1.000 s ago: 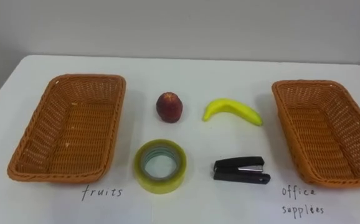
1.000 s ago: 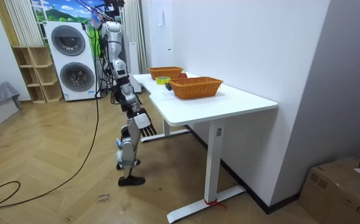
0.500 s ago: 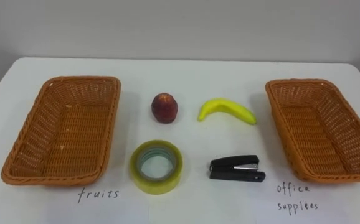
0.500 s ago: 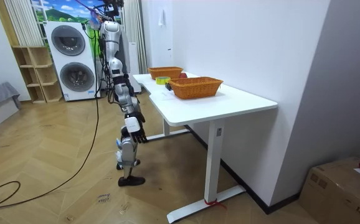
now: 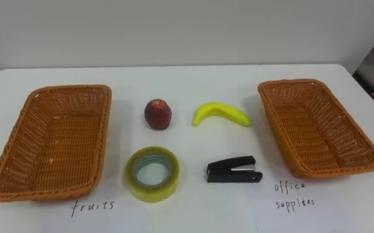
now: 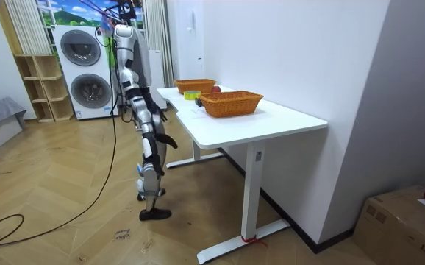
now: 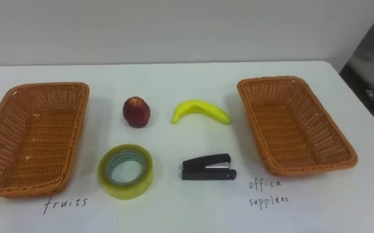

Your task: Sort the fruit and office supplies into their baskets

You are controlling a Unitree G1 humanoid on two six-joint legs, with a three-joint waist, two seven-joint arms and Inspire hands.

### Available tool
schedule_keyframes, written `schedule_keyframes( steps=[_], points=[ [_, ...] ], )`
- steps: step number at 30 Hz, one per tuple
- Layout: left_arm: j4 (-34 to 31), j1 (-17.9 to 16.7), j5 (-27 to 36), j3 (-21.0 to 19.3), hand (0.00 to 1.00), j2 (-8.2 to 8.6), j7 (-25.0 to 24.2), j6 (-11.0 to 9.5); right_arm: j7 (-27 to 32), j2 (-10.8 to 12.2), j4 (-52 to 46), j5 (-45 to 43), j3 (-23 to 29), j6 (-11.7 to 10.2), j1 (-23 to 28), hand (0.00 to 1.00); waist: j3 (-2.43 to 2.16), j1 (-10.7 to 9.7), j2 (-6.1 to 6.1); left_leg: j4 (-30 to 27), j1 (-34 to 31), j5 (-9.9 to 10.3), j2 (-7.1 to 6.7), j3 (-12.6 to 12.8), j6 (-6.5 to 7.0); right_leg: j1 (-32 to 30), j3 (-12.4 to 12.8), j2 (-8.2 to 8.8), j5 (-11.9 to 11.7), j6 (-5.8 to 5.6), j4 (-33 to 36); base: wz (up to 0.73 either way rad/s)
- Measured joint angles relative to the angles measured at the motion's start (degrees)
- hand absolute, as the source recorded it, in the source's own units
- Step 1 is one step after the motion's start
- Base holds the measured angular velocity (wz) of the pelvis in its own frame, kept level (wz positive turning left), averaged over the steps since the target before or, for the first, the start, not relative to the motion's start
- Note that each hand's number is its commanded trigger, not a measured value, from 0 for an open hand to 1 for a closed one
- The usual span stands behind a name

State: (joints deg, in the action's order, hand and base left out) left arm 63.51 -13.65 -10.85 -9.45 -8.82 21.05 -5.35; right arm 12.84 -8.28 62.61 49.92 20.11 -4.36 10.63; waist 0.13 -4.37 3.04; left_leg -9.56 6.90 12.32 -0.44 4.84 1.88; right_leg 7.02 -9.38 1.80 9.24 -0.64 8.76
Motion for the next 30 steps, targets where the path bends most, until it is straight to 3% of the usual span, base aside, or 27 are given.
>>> schedule_keyframes(
  steps=[6, 8, 10, 18, 28, 30],
  points=[
    [-2.59, -1.89, -0.04, -0.09, 0.0, -0.28, 0.78, 0.01, 7.37, -0.21, -7.95, 2.76, 5.98, -0.93, 0.49, 0.0, -0.1, -1.7, 0.11, 0.28, 0.01, -0.03, -0.19, -0.21, 0.04, -0.05, -0.18, 0.07, 0.23, -0.22, -0.02, 0.01],
    [-3.43, -2.17, -0.04, -0.52, 0.0, -0.36, 1.34, 0.02, 10.62, -0.43, -12.31, 4.37, 7.91, -2.47, 0.93, 0.0, -0.08, -1.93, 0.23, 0.23, -0.02, -0.02, -0.19, -0.15, 0.05, -0.2, -0.08, 0.05, 0.28, -0.24, -0.03, 0.0],
    [-3.9, -2.3, -0.01, -0.39, 0.0, -0.36, 1.33, 0.01, 13.06, -0.59, -14.59, 5.25, 8.26, -3.48, 1.03, 0.0, -0.08, -1.93, 0.36, 0.25, -0.35, -0.02, -0.19, -0.04, 0.05, -0.34, -0.01, 0.05, 0.31, -0.25, -0.04, 0.0],
    [-6.27, -2.59, -0.03, -0.35, 0.0, -0.44, 0.44, 0.68, 23.45, -0.66, -29.98, 5.91, 8.59, -3.85, 1.94, 0.0, -0.32, -1.79, 0.36, 0.9, -1.11, -0.05, -0.21, 0.54, 0.09, -1.58, 1.11, -0.01, 0.34, -0.3, 0.26, -0.04],
    [-8.18, -3.04, -0.05, 1.02, 0.0, -0.4, -0.02, 1.25, 36.38, -2.71, -45.72, -6.86, 8.14, -4.63, 1.4, 0.0, -0.05, -1.46, 0.12, 1.18, -1.27, -0.03, -0.16, 1.15, 0.15, -2.2, 1.35, -0.02, 0.34, -0.31, 1.1, -0.03],
    [-8.33, -3.11, -0.08, 1.57, 0.0, -0.41, -0.18, 1.25, 37.69, -3.43, -48.14, -8.13, 8.15, -5.73, 0.98, 0.0, -0.03, -1.46, 0.11, 1.1, -1.34, -0.03, -0.14, 1.15, 0.15, -2.24, 1.35, -0.03, 0.34, -0.31, 1.11, 0.0]
  ],
)
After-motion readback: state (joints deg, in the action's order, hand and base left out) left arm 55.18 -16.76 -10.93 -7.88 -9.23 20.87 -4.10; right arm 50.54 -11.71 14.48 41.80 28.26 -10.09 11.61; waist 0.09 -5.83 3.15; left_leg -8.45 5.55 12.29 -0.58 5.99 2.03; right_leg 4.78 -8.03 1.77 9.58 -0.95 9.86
